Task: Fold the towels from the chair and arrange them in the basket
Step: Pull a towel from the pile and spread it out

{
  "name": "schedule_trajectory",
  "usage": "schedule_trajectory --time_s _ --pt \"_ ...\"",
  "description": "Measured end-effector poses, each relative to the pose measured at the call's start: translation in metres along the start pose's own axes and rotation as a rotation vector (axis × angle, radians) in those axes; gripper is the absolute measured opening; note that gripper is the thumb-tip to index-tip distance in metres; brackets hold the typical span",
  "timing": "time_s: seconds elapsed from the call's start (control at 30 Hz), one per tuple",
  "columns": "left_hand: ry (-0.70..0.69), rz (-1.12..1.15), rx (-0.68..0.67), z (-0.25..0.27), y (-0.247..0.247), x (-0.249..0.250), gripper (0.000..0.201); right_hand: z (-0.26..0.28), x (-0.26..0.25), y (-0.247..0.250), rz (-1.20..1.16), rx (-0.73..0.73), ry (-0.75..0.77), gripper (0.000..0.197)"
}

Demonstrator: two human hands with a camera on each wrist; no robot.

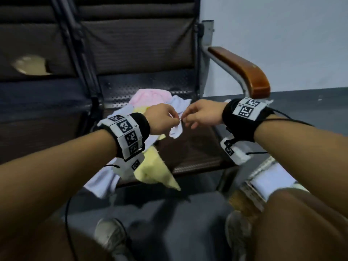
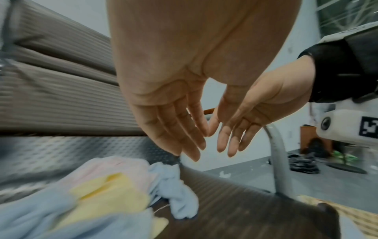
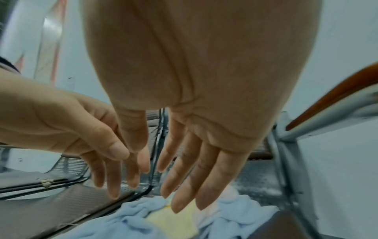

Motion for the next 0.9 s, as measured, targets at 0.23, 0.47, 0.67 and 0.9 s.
schedule_trajectory --time_s 0.23,0.47,0.67,0.9 --pt "0.35 -0.228 -0.035 0.022 0.009 -0.13 0.051 -0.077 -0.045 -0.069 0.189 -0.1 0.103 0.03" --pt "0.46 -0.341 -0.102 0.029 -0.016 -0.18 0.038 -0.133 -0.042 -0.092 0.448 -0.254 0.04 0.055" --pt "0.184 0.02 0.225 0.027 0.007 -0.169 0.036 -0.151 -0.061 -0.1 0.507 -0.181 0.196 0.044" --pt "0.174 0.235 0.427 0.028 0.037 -0.164 0.036 -0.137 -0.088 -0.081 0.237 0.023 0.348 0.029"
Point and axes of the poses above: each hand's wrist, its own z-axis away from the middle knuckle, its own y-axis out of the back of the hand, x = y × z, the point moved 3 cm from there along -z, towards the middle knuckle, and after that the axes turned 13 degrees about -x, right-handed, at the moved point
